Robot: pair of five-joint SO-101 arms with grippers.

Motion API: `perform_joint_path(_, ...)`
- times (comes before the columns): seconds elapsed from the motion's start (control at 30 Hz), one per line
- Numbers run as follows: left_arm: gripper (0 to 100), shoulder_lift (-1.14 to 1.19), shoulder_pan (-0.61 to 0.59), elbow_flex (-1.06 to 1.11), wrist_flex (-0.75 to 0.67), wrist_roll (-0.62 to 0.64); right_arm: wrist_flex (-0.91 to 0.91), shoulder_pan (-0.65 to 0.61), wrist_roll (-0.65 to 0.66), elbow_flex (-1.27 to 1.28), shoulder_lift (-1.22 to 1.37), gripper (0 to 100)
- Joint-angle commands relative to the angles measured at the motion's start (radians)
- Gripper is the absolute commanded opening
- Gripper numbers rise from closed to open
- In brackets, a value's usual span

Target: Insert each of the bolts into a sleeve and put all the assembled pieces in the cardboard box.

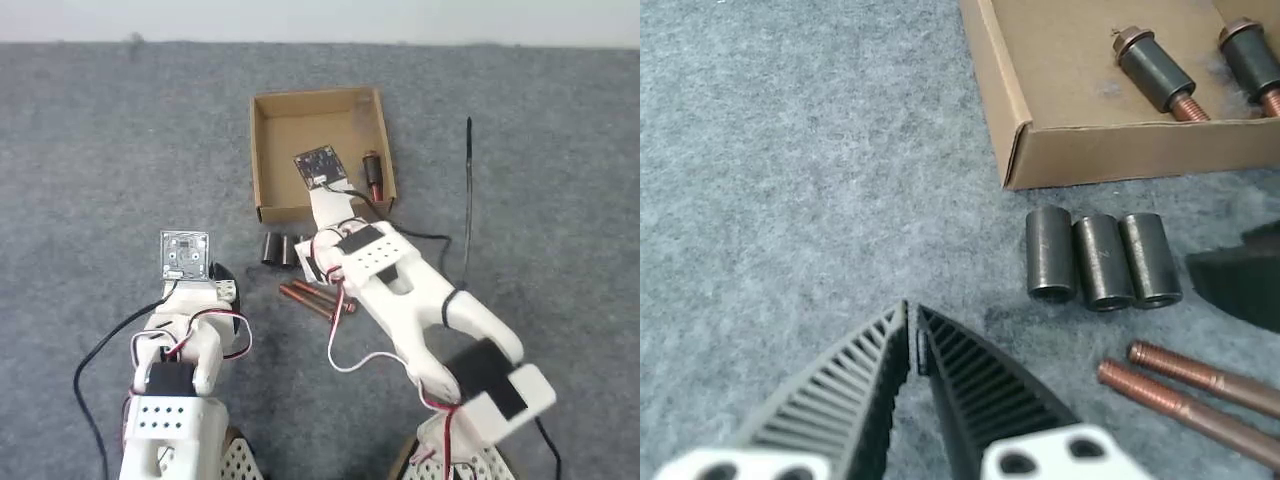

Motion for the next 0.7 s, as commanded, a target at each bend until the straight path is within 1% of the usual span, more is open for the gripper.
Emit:
perform_joint_path(0.0,1,0.003,0.002,-0.012,-0.02,-0.011,-0.021,-0.005,-0.012,-0.107,0.044,11.3)
perform_joint_path(0.23,1,0.003,0.002,-0.012,-0.02,-0.011,-0.018,-0.005,-0.012,-0.186,0.113,10.6)
perform_joint_path(0.37,1,0.003,0.002,-0.012,-0.02,-0.011,-0.002,-0.008,-0.011,-0.189,0.093,10.2)
perform_joint_path(0.53,1,0.0,0.002,-0.012,-0.021,-0.011,0.081,-0.007,-0.011,-0.213,0.018,10.6)
perform_joint_path(0.67,1,0.0,0.002,-0.012,-0.021,-0.011,0.068,-0.015,-0.012,-0.213,0.033,10.6)
